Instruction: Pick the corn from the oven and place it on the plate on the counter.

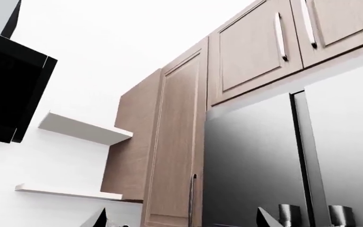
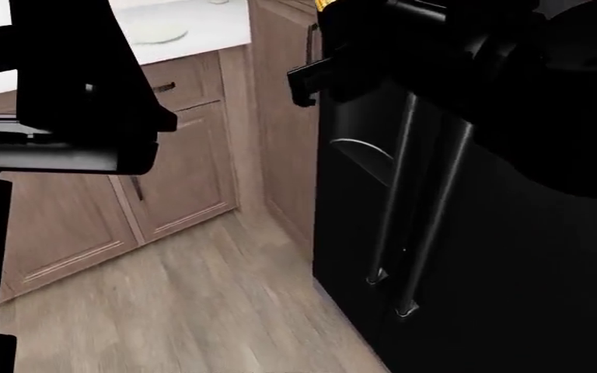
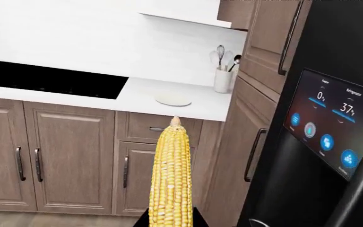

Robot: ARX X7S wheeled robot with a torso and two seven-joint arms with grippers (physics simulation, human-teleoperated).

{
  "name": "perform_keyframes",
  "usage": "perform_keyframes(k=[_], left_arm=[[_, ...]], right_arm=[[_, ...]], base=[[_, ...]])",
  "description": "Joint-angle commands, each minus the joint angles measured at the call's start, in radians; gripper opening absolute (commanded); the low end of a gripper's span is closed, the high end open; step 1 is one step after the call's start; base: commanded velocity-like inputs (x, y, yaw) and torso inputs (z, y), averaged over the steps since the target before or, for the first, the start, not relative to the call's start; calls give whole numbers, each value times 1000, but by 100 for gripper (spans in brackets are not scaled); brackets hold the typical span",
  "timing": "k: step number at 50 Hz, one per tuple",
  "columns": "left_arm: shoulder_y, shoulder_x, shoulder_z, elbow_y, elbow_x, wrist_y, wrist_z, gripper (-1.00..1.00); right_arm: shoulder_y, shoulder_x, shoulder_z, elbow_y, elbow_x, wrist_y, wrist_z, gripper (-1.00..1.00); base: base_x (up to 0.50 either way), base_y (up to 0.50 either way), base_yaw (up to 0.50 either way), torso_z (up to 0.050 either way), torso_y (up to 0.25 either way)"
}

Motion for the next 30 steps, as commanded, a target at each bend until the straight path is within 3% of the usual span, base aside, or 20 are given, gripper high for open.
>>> perform_keyframes(k=[1, 21, 30], left_arm=[[-3, 1, 8, 1, 4, 3, -4, 100], [-29, 5, 18, 2, -10, 8, -4, 100], [-24, 3, 28, 1, -1, 14, -8, 100]], right_arm=[[1, 3, 2, -3, -13, -2, -5, -100], [6, 2, 1, -6, -19, -11, -15, -100], [2, 4, -6, -5, -34, -13, -18, -100]], base=[[0, 0, 500, 0, 0], [0, 0, 500, 0, 0], [0, 0, 0, 0, 0]])
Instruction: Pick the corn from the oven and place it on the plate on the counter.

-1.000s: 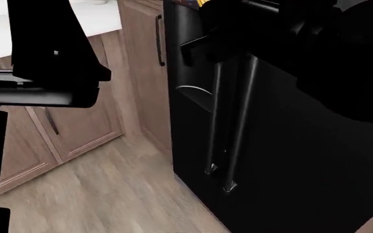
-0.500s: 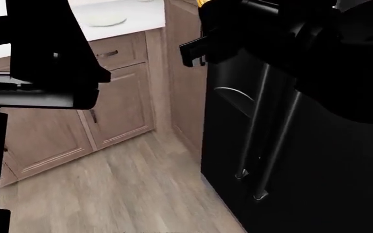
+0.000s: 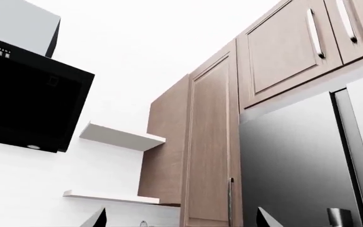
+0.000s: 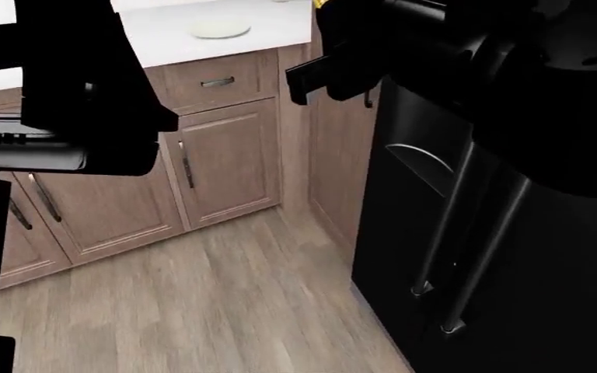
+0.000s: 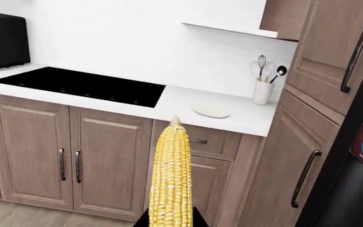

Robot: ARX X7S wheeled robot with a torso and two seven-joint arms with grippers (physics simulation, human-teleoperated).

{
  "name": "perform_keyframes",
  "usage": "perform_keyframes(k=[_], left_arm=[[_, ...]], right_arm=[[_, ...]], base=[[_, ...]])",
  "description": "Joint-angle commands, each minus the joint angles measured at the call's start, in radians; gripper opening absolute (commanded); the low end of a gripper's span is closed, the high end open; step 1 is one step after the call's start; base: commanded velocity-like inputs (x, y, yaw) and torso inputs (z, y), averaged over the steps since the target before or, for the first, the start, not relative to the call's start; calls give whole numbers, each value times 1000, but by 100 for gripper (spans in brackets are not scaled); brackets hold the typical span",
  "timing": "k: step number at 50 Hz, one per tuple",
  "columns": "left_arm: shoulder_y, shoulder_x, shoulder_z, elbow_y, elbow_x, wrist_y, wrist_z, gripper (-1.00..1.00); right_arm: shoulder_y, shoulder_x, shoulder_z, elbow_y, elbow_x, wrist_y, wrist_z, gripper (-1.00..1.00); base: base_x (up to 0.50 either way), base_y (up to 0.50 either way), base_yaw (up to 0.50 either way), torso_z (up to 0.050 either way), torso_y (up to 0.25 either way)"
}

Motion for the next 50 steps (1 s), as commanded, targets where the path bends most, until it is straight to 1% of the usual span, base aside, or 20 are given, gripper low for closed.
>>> perform_keyframes(k=[1, 12, 17, 29, 32, 36, 37, 42, 50], left_arm=[[-1, 1, 10, 0, 6, 6, -3, 100], [-8, 5, 30, 4, 13, 16, -13, 100], [-18, 6, 40, 5, 13, 20, -16, 100], [-39, 11, 56, 1, 8, 28, -16, 100], [-34, 13, 59, -1, 15, 30, -16, 100], [-33, 9, 60, -2, 18, 32, -14, 100], [-32, 9, 61, -2, 19, 32, -15, 100], [-34, 6, 62, 0, 18, 33, -16, 100], [-43, 5, 69, 2, 17, 34, -20, 100]], right_arm=[[0, 2, -2, 0, -23, 1, -3, -100], [-8, 5, 3, -10, -25, -13, -5, -100], [-7, 6, -10, 3, 2, -3, 13, -100], [-7, 11, -11, 4, -5, -6, 3, -100], [-17, 13, 1, -15, -40, -27, -5, -100], [-3, 12, -19, -5, -39, -2, -10, -100], [-7, 11, -21, -1, -11, -3, 7, -100], [6, 16, -29, -2, -43, 6, 0, -100], [9, 19, -27, -3, -32, 2, 7, -100]], base=[[0, 0, 0, 0, 0], [0, 0, 0, 0, 0], [15, 33, 0, 0, 0], [209, 452, 0, 0, 1], [209, 454, 0, 0, 3], [0, 0, 0, 0, 3], [-341, 157, 0, 0, 0], [-454, 209, 0, 0, 0], [-454, 209, 0, 0, 0]])
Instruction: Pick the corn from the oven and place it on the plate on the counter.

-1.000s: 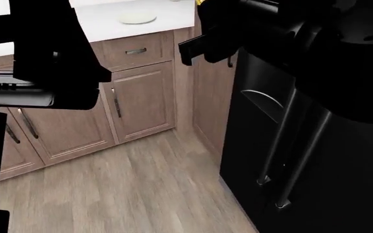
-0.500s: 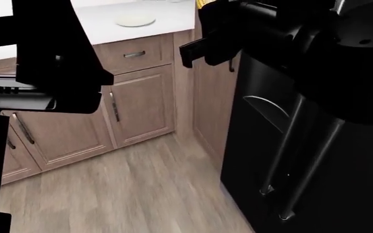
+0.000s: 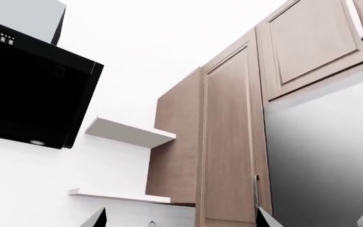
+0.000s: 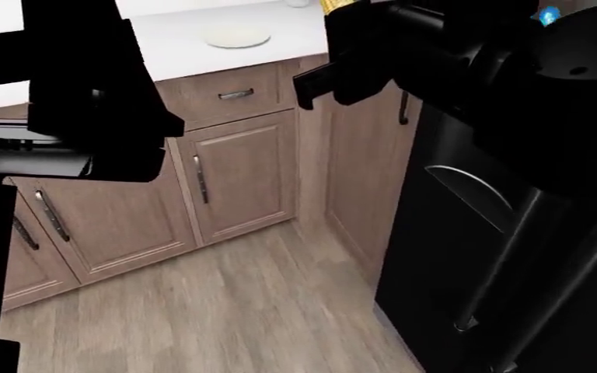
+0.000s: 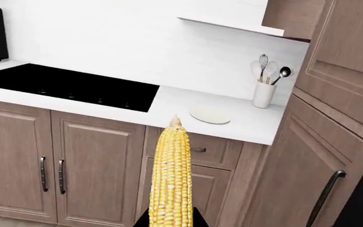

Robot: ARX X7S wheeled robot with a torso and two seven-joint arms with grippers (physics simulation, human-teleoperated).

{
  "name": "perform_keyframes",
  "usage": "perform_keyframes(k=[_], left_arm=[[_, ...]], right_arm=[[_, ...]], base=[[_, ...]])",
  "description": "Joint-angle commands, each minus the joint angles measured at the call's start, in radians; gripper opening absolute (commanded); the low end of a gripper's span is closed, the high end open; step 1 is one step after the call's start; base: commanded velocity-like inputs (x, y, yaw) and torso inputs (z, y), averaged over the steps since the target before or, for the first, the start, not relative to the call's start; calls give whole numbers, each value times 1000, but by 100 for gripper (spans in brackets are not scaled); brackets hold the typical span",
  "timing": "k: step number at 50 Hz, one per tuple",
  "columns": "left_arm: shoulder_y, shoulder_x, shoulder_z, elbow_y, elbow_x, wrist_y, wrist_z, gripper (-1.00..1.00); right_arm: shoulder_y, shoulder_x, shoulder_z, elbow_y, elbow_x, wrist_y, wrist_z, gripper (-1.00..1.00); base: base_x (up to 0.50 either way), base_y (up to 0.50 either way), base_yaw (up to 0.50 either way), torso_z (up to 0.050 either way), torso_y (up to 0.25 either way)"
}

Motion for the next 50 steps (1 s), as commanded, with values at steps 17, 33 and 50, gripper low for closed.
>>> perform_keyframes(k=[17, 33, 50], left_arm=[[-30, -6, 34, 3, 1, 16, -7, 100], [-34, -10, 54, 3, 12, 28, -11, 100], [-61, -4, 89, 4, 16, 46, -21, 100]], right_arm=[[6, -6, -6, 5, -36, -7, -19, -100], [-11, -4, 4, -3, -53, -36, -28, -100], [-22, 2, -5, 10, -39, -40, -6, -100]], base=[[-444, 232, 0, 0, 0], [-399, 242, 0, 0, 1], [244, 199, 0, 0, 1]])
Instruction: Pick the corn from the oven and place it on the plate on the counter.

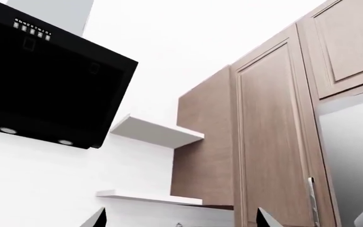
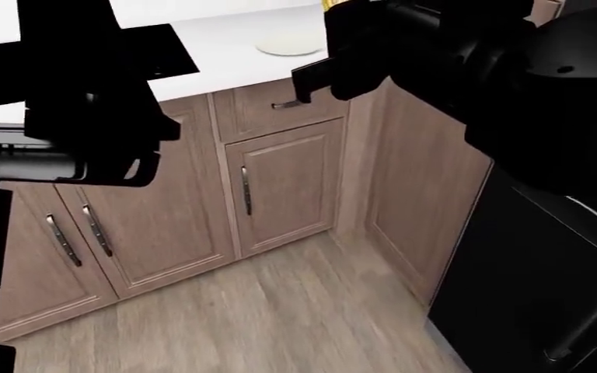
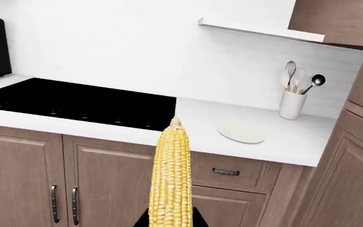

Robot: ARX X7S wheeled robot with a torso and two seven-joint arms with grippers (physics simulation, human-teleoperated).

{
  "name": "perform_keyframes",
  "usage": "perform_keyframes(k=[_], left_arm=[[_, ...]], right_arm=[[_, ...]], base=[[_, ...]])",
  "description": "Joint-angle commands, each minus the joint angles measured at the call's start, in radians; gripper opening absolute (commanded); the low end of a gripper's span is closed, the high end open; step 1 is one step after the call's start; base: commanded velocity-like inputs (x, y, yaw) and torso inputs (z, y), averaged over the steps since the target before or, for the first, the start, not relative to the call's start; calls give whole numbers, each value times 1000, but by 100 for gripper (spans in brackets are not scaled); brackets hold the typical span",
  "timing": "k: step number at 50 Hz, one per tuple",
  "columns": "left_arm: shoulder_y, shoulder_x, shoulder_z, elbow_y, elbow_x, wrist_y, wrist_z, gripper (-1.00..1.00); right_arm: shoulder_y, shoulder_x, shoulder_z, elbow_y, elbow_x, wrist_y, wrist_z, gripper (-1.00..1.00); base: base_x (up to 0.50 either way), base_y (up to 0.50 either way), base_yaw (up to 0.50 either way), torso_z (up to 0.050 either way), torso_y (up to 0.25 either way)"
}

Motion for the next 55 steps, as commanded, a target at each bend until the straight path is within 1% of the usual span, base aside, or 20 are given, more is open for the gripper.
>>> perform_keyframes(k=[1, 11, 18, 55], left_arm=[[-15, 6, 21, -1, 2, 11, -5, 100], [-18, 8, 32, -3, 7, 19, -4, 100], [-11, 13, 37, -2, 16, 22, -7, 100], [-18, 22, 39, -2, 13, 22, -14, 100]], right_arm=[[-6, 7, 2, 3, -5, 0, 6, -100], [-8, 6, -5, 4, -11, 0, -1, -100], [-10, 9, -10, -4, -18, 3, -7, -100], [-2, 17, -14, -7, -11, -4, -9, -100]], base=[[390, 371, 0, 0, 0], [361, 384, 0, 0, 1], [218, 450, 0, 0, 1], [110, 500, 0, 0, 2]])
